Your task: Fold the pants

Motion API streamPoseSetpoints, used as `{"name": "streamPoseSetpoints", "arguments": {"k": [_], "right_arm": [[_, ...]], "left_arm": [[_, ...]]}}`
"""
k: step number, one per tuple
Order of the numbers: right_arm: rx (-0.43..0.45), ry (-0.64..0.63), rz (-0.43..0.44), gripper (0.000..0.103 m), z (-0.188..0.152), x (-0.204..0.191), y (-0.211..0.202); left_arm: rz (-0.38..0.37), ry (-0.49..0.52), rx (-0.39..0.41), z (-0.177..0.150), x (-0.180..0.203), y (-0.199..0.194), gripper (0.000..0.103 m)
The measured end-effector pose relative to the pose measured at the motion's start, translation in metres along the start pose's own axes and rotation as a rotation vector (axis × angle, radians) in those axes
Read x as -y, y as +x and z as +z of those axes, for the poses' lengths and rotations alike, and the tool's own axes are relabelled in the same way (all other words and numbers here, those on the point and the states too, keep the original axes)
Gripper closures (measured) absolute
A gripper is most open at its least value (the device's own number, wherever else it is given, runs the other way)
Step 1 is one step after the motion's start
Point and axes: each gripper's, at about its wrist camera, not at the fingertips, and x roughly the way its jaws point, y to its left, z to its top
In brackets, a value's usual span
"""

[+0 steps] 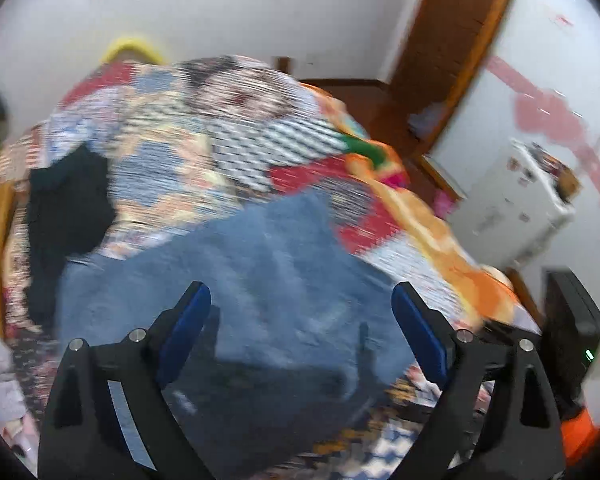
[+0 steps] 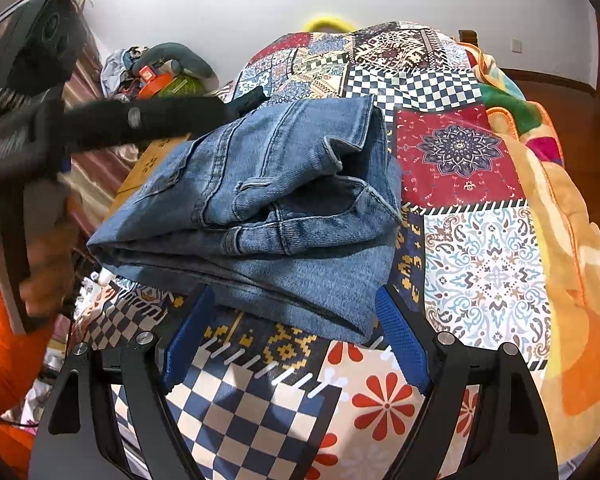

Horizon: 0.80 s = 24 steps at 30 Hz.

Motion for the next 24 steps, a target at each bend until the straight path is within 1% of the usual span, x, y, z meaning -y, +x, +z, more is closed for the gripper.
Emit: {"name": "streamPoseSetpoints", "arguments": {"k": [2, 3, 4, 5, 7, 10, 13, 17, 19, 20, 21, 22, 24], "right_arm": [[-0.005, -0.004, -0.005, 0.022, -0.001, -0.001, 0.000], [-0.007, -0.005, -0.006, 0.022, -0.002, -0.001, 0.000], [-0.009, -0.005, -0.006, 0.022, -0.002, -0.002, 0.000], [-0.010, -0.004, -0.006, 0.022, -0.003, -0.002, 0.000], [-0.015, -0.003, -0.007, 0.022, -0.003, -0.003, 0.002], [-0.021, -0.006, -0.018, 0.021, -0.003, -0.005, 0.005], [-0.025, -0.007, -0.033, 0.021, 0.000, -0.004, 0.009], [-0.033, -0.006, -0.046, 0.021, 0.006, -0.003, 0.015], [-0.043, -0.017, -0.055, 0.021, 0.010, -0.002, 0.021], [-0.049, -0.020, -0.057, 0.021, 0.012, -0.002, 0.024], [-0.054, -0.026, -0.063, 0.021, 0.015, -0.002, 0.028], [-0.056, -0.033, -0.068, 0.021, 0.017, -0.002, 0.031], [-0.060, -0.048, -0.065, 0.020, 0.023, -0.002, 0.036]], "left_arm": [[0.064, -0.022, 0.005, 0.009, -0.021, 0.001, 0.011], [0.120, -0.038, 0.008, 0.017, -0.038, 0.004, 0.011], [0.150, -0.044, 0.010, 0.021, -0.048, 0.006, 0.011], [0.203, -0.054, 0.009, 0.028, -0.066, 0.010, 0.011], [0.278, -0.068, -0.008, 0.035, -0.092, 0.020, 0.011], [0.363, -0.089, -0.056, 0.044, -0.134, 0.044, 0.011], [0.405, -0.096, -0.114, 0.047, -0.161, 0.069, 0.011], [0.402, -0.066, -0.208, 0.041, -0.179, 0.100, 0.011], [0.425, -0.011, -0.268, 0.034, -0.183, 0.119, 0.010], [0.439, 0.040, -0.300, 0.028, -0.183, 0.130, 0.009], [0.439, 0.065, -0.300, 0.025, -0.182, 0.132, 0.007], [0.436, 0.076, -0.283, 0.022, -0.183, 0.130, 0.003], [0.432, 0.073, -0.278, 0.018, -0.192, 0.126, 0.000]]}}
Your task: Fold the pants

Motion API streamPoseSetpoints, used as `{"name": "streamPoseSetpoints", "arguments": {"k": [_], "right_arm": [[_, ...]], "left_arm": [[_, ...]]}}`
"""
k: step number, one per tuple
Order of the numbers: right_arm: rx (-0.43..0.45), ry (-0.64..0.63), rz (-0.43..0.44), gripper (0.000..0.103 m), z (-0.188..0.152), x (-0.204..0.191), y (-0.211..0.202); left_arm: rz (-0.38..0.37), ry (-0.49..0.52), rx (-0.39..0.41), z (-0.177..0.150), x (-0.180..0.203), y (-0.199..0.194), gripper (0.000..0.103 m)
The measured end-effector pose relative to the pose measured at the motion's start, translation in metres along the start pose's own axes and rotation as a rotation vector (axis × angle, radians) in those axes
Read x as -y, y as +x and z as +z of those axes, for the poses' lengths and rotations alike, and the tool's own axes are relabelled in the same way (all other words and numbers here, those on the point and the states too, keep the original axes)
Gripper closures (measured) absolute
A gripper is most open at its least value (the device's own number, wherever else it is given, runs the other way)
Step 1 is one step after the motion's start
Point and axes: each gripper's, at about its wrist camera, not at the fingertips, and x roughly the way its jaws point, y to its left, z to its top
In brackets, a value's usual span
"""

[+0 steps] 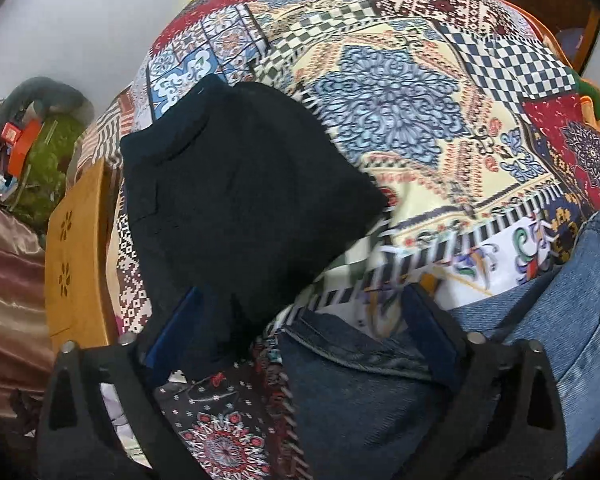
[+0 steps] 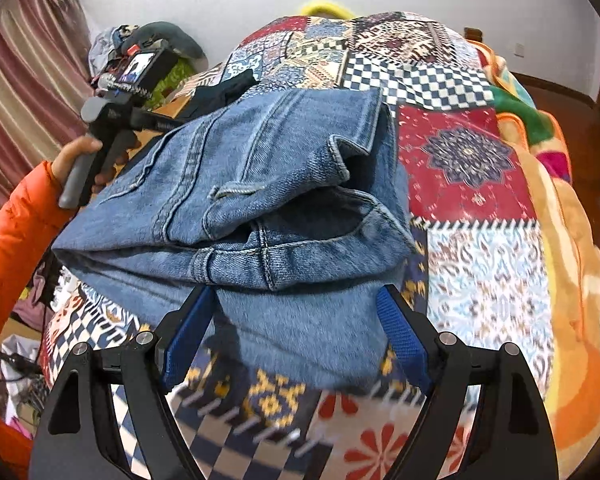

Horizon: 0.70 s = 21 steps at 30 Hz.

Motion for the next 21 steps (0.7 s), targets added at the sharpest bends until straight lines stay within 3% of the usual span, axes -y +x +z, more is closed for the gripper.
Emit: {"name": "streamPoseSetpoints", "arguments": {"k": [6, 13, 21], "right_arm": [[0.000, -0.017, -0.005, 0.019, 0.022, 0.012, 0.015], [0.037, 0.005, -0.039, 0.019, 0.052, 0.026, 0.030], [0.086, -0.019, -0.030, 0.019, 0.048, 0.016, 0.005]], "left_arm": [[-0.051, -0.031, 0.009, -0.033, -0.029, 0.002, 0.000], [-0.137, -0.218, -0.079, -0.103, -0.060, -0.008, 0.000], [-0.151, -0.231, -0.079, -0.172, -0.033, -0.061, 0.000]]}}
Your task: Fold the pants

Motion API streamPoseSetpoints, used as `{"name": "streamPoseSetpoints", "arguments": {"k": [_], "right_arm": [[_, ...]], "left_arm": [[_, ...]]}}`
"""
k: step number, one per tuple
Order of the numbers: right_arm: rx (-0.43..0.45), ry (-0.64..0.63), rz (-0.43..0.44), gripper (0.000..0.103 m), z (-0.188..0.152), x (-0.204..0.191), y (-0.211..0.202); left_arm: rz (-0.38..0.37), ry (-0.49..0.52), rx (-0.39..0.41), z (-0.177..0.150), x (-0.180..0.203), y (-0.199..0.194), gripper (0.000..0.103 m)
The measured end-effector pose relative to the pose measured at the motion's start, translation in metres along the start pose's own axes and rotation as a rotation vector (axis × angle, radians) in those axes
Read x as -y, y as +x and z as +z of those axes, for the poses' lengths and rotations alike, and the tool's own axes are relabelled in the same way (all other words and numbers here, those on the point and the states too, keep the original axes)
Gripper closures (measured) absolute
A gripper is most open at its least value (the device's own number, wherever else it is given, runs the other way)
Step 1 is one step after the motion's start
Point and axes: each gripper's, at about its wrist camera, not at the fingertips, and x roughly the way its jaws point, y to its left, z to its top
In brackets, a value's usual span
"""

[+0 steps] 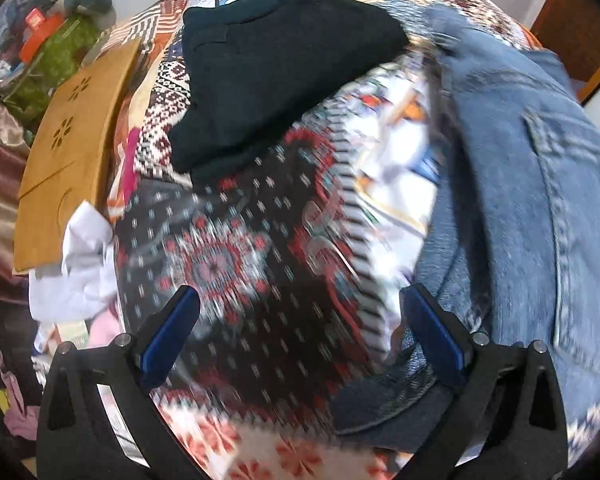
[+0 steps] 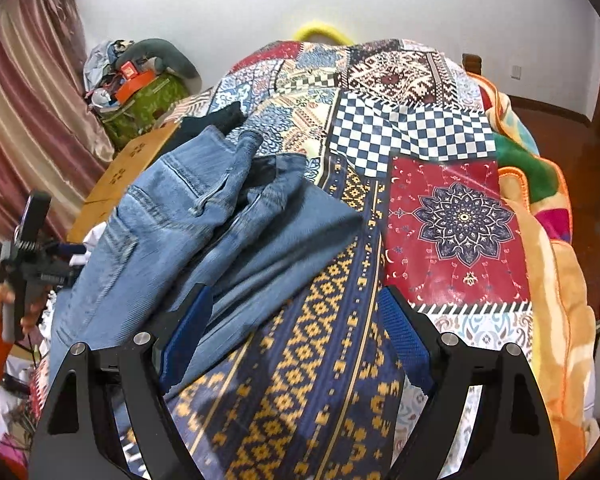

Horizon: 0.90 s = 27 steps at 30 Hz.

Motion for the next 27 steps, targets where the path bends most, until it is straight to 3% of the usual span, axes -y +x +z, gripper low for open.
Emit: {"name": "streamPoseSetpoints", "arguments": {"k": [6, 14, 19, 27], "right_arm": [[0.025, -0.013, 0.012, 0.019, -0.014, -0.009, -0.028], [-0.011, -0.026, 0.030, 0.019, -0.037, -0.018, -0.032], [-0.076, -0.020, 0.037, 0.020, -0.045, -0.016, -0.013], [0.025, -0.088, 0.037, 0.020, 0.007, -0.019, -0.018]], "left_arm": [[-0.098, -0.014, 0.030, -0.024, 0.039, -0.025, 0.000], [-0.052, 0.006, 0.126, -0.018, 0.058, -0.049, 0.000], [-0.110, -0.070, 0.202, 0.008, 0.039, -0.068, 0.000], [-0.178, -0.045, 0.218, 0.077, 0.047, -0.064, 0.000]]}}
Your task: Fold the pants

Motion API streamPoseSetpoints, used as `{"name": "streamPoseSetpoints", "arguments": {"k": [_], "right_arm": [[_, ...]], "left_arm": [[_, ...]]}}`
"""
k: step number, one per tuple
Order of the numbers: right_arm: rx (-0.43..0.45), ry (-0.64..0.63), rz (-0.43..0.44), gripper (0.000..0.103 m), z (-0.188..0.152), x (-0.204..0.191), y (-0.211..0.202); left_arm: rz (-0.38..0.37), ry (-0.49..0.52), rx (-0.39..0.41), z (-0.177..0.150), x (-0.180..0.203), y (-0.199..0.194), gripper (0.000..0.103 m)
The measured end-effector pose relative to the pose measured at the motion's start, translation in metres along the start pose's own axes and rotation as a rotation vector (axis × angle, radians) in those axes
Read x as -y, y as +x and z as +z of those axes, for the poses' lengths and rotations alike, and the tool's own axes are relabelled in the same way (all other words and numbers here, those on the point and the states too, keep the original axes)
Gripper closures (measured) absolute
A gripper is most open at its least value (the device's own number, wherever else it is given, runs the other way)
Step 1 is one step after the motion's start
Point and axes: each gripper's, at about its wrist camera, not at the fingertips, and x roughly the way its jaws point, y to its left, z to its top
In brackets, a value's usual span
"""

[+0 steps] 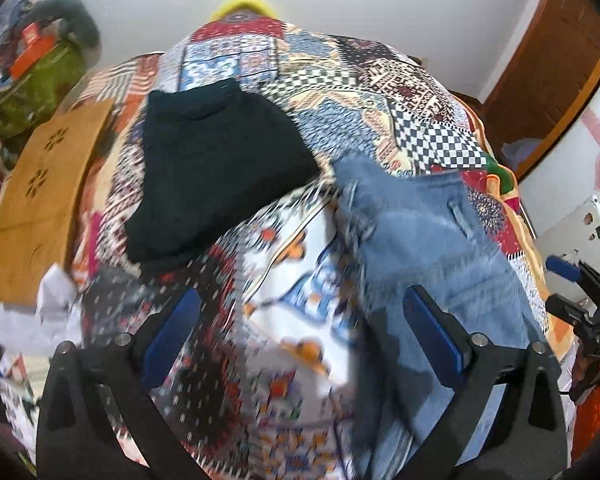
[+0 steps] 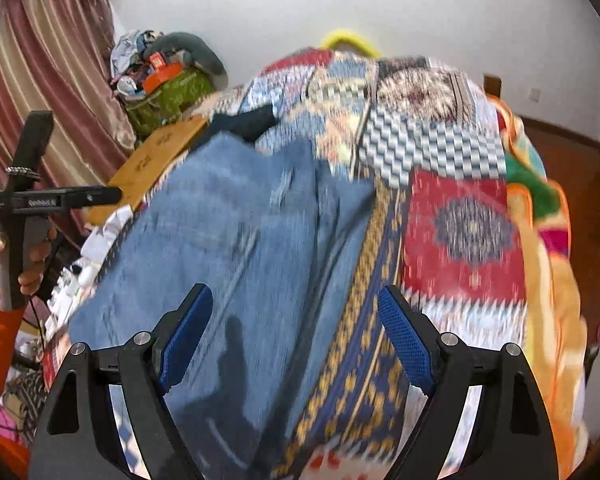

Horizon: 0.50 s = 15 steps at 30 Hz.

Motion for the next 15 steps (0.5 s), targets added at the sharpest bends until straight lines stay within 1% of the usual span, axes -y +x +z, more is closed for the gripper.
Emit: {"name": "streamPoseSetpoints", "arguments": {"k": [4, 6, 7, 9, 11, 12, 14, 15], "right_arm": [[0.018, 0.001, 0.018, 0.021, 0.028, 0.006, 0.022], [0.013, 0.008, 0.038, 0.022, 0.039, 0.011, 0.035], [0.006, 0.015, 0.042, 0.024, 0.043, 0.013, 0.043], [-0.025, 0.037, 0.061, 0.033, 0.053, 0.021, 0.066], [-0.068, 0.057, 0.079, 0.046, 0.057, 0.028, 0.085], [-0.092, 0.068, 0.089, 0.049, 0.058, 0.031, 0.097], [-0.112, 0.090, 0.127, 0.050, 0.056, 0.035, 0.110], [-0.113, 0.098, 0.143, 0.050, 0.056, 0.036, 0.114]], "left_arm": [[-0.035, 0.005, -0.042, 0.021, 0.007, 0.031, 0.000], [-0.069, -0.013, -0.071, 0.030, 0.009, 0.050, 0.000], [-0.093, -0.020, -0.082, 0.034, 0.009, 0.058, 0.000], [-0.144, -0.028, -0.103, 0.041, 0.011, 0.071, 0.000], [-0.186, -0.030, -0.129, 0.045, 0.015, 0.083, 0.000], [-0.206, -0.041, -0.142, 0.046, 0.016, 0.090, 0.000], [-0.233, -0.048, -0.183, 0.048, 0.022, 0.105, 0.009], [-0.241, -0.047, -0.192, 0.048, 0.025, 0.109, 0.015]]}}
